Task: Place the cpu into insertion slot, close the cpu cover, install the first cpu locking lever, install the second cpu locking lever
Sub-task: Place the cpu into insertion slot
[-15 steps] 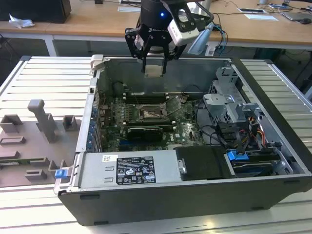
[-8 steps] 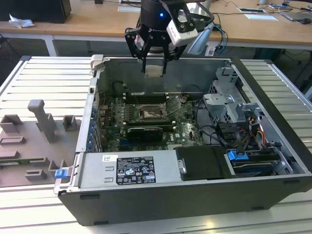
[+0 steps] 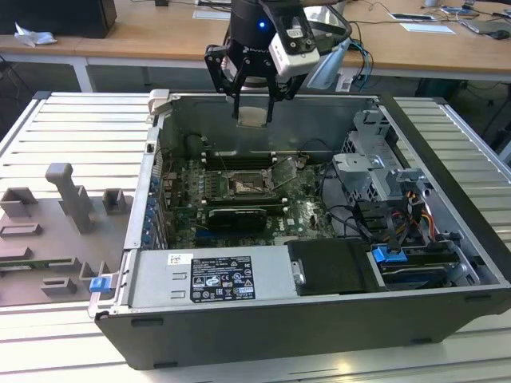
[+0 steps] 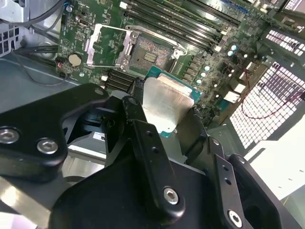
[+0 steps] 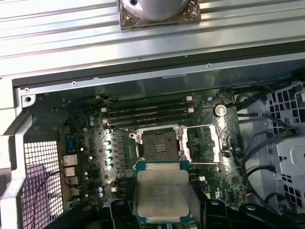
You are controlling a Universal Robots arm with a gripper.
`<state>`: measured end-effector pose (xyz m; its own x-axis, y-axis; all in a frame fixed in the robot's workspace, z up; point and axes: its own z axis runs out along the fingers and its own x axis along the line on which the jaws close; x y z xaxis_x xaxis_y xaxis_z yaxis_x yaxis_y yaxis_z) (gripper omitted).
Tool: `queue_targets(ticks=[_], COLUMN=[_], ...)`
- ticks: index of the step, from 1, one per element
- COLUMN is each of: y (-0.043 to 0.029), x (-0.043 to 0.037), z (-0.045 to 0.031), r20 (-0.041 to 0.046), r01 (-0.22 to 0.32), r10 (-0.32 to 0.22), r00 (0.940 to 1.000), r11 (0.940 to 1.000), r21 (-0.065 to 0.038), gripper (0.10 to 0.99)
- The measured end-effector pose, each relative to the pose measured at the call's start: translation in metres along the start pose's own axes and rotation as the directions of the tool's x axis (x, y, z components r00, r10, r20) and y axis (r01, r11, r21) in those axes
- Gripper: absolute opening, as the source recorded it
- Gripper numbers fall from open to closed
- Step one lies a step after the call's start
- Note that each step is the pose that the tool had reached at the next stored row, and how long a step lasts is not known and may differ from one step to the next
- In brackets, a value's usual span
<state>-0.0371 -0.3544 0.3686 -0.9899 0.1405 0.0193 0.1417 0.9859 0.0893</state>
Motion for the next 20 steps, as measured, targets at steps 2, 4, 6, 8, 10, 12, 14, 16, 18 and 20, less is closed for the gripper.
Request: queue_targets(ticks=[2, 4, 6, 8, 10, 12, 14, 16, 18, 20], y=[0.0, 0.0, 0.0, -0.0001, -0.0001, -0.0001, -0.0001, -0.0001, -0.0001, -0.0001], x=[0.0, 0.0, 0.0, 0.0, 0.0, 0.0, 0.0, 0.0, 0.0, 0.0], z=[0.0001, 0.0002, 0.0004, 0.0006, 0.0008, 0.0009, 0.001, 0.0011, 0.0012, 0.0014], r20=[0.0011, 0.0019, 0.0037, 0.005, 0.0063, 0.0073, 0.0083, 0.0091, 0.0097, 0.011], r01=[-0.012, -0.021, -0.041, -0.057, -0.071, -0.082, -0.094, -0.102, -0.109, -0.125], r10=[0.012, 0.021, 0.041, 0.057, 0.071, 0.082, 0.094, 0.102, 0.11, 0.125], r00=[0.9999, 0.9998, 0.9992, 0.9984, 0.9975, 0.9966, 0.9955, 0.9947, 0.9939, 0.9921], r11=[0.9999, 0.9998, 0.9992, 0.9984, 0.9975, 0.9966, 0.9956, 0.9948, 0.994, 0.9922], r21=[0.0, 0.0, -0.001, -0.001, -0.002, -0.002, -0.002, -0.002, -0.003, -0.003], gripper=[0.525, 0.525, 0.525, 0.525, 0.525, 0.525, 0.525, 0.525, 0.525, 0.525])
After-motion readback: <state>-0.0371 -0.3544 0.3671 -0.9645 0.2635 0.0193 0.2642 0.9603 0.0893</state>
